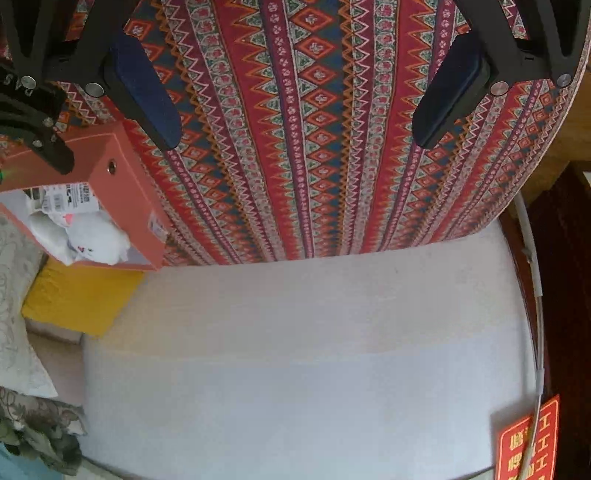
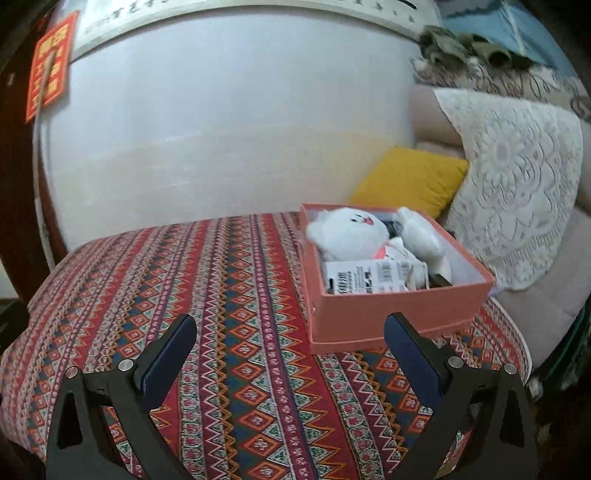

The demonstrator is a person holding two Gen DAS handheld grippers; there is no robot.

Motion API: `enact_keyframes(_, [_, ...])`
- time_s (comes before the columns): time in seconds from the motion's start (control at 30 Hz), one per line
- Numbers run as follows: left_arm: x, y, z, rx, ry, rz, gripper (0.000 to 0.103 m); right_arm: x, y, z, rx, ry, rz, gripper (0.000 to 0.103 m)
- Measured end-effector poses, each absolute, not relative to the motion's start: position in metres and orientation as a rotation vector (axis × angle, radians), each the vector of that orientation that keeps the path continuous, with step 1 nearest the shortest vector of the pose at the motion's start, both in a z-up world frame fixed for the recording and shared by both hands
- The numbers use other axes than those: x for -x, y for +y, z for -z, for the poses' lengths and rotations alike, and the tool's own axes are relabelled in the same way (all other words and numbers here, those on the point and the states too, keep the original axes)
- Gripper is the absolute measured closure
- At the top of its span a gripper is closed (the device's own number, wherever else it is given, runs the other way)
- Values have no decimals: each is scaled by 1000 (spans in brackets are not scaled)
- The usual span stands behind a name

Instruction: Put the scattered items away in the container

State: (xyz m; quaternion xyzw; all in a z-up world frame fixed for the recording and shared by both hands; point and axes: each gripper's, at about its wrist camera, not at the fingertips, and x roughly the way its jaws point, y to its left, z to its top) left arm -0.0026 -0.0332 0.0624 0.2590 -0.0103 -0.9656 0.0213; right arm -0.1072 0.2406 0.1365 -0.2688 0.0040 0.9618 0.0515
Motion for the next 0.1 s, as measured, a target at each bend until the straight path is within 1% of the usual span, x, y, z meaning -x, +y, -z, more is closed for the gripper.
enact_keyframes(0.1, [0, -45, -62, -763, 10, 3013, 0, 109, 229, -134, 823, -27, -2948, 0])
